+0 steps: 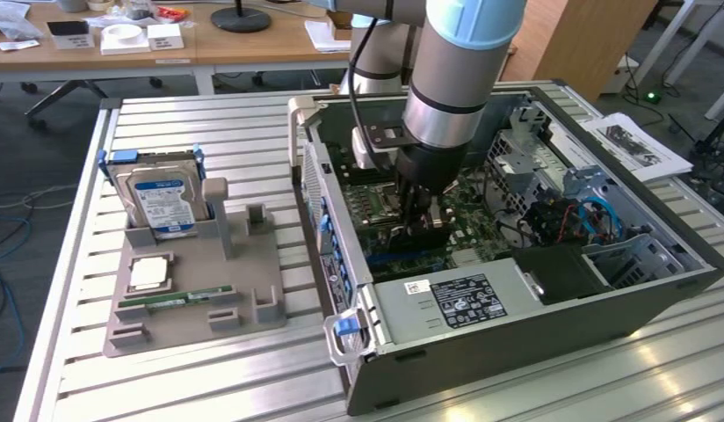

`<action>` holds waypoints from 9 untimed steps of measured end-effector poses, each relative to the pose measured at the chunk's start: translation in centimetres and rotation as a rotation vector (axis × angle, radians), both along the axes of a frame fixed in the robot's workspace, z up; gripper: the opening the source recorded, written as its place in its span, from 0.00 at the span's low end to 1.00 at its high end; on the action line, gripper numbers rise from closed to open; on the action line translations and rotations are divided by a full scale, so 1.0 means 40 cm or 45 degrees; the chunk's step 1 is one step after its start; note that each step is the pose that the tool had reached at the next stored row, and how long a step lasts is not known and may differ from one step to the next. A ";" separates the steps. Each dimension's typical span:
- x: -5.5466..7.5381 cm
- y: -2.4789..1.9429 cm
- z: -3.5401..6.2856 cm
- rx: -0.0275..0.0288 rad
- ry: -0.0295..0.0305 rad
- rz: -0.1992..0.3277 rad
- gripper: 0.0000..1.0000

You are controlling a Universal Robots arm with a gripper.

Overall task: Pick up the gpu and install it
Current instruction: 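Insert the gpu into the slot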

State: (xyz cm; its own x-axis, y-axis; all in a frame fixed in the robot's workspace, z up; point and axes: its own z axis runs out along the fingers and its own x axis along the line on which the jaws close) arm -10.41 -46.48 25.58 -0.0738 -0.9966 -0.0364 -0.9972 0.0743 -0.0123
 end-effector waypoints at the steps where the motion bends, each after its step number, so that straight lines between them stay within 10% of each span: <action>1: 0.000 0.000 0.000 0.0000 0.0000 0.007 0.27; 9: 0.000 -0.001 -0.002 -0.0008 0.0004 0.016 0.27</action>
